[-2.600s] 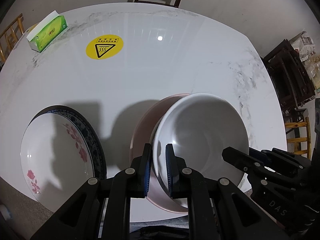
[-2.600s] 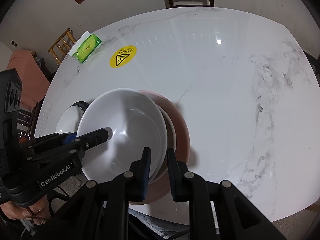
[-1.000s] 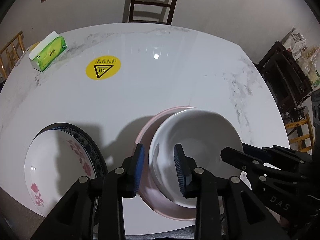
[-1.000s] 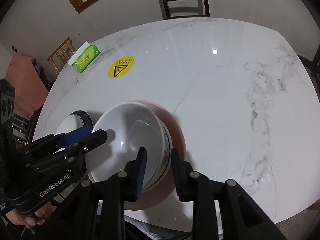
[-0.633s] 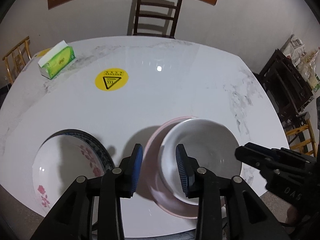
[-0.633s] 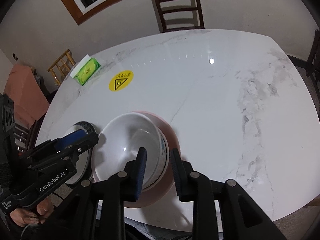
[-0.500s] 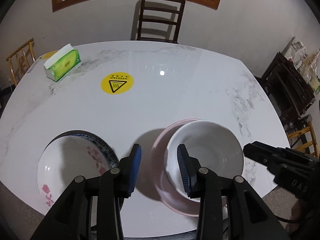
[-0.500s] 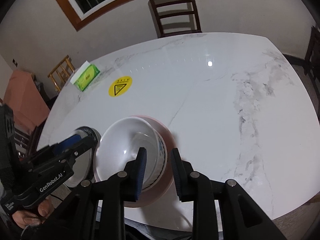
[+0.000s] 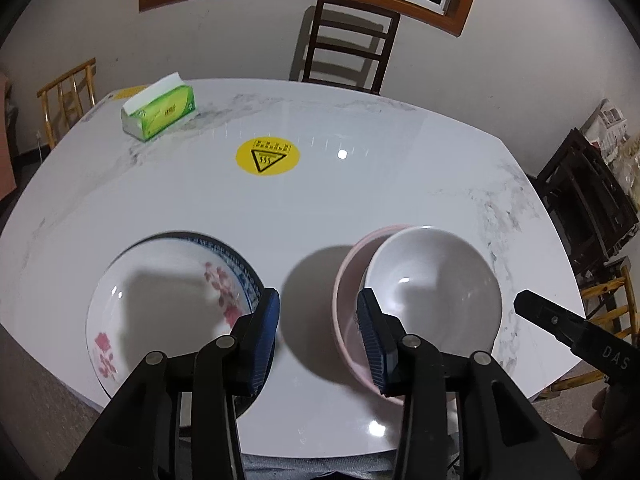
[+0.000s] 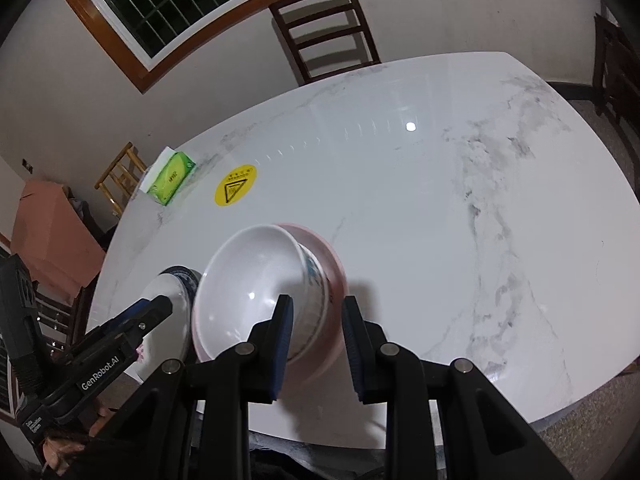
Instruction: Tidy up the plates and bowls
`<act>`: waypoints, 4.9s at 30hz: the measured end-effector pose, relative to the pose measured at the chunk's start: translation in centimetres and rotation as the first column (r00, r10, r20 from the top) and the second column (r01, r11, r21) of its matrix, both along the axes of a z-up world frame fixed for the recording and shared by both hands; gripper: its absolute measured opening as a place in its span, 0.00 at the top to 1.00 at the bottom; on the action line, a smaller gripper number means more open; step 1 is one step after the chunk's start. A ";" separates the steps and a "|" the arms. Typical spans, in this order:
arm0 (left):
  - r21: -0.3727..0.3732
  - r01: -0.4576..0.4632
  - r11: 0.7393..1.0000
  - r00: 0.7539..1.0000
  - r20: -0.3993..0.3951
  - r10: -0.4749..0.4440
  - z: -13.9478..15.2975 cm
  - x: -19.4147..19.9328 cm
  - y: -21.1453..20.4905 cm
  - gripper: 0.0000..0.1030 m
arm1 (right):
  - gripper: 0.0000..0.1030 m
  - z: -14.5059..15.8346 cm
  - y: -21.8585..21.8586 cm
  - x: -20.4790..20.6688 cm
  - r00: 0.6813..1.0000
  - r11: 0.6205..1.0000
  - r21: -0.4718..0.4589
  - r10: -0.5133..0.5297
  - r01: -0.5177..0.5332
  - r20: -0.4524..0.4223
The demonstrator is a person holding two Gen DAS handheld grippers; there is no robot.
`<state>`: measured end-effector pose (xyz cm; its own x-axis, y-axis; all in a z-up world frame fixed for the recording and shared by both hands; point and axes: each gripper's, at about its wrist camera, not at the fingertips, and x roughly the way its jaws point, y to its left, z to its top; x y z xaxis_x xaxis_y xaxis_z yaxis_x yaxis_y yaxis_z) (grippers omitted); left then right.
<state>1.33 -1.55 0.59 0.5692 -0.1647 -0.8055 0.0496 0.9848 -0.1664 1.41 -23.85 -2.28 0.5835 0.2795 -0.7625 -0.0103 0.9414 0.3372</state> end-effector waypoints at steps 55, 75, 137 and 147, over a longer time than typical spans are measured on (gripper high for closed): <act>-0.214 -0.095 0.972 0.966 -0.256 0.038 -4.3 2.5 2.1 0.66 | 0.75 -4.1 0.4 1.8 0.984 0.999 -0.042 -0.016 0.009 -0.179; -0.208 -0.085 0.975 0.960 -0.278 0.024 -5.8 3.9 1.2 0.72 | 0.75 -5.1 0.8 3.4 0.979 0.997 -0.079 -0.038 0.023 -0.200; -0.156 -0.033 0.987 0.978 -0.208 0.000 -5.0 3.6 -1.2 0.96 | 0.89 -4.8 1.5 3.4 0.990 0.996 -0.076 -0.050 0.040 -0.135; -0.151 -0.027 0.988 0.980 -0.200 -0.004 -4.9 3.6 -1.2 0.96 | 0.89 -4.5 1.5 3.4 0.990 0.995 -0.088 -0.050 0.039 -0.130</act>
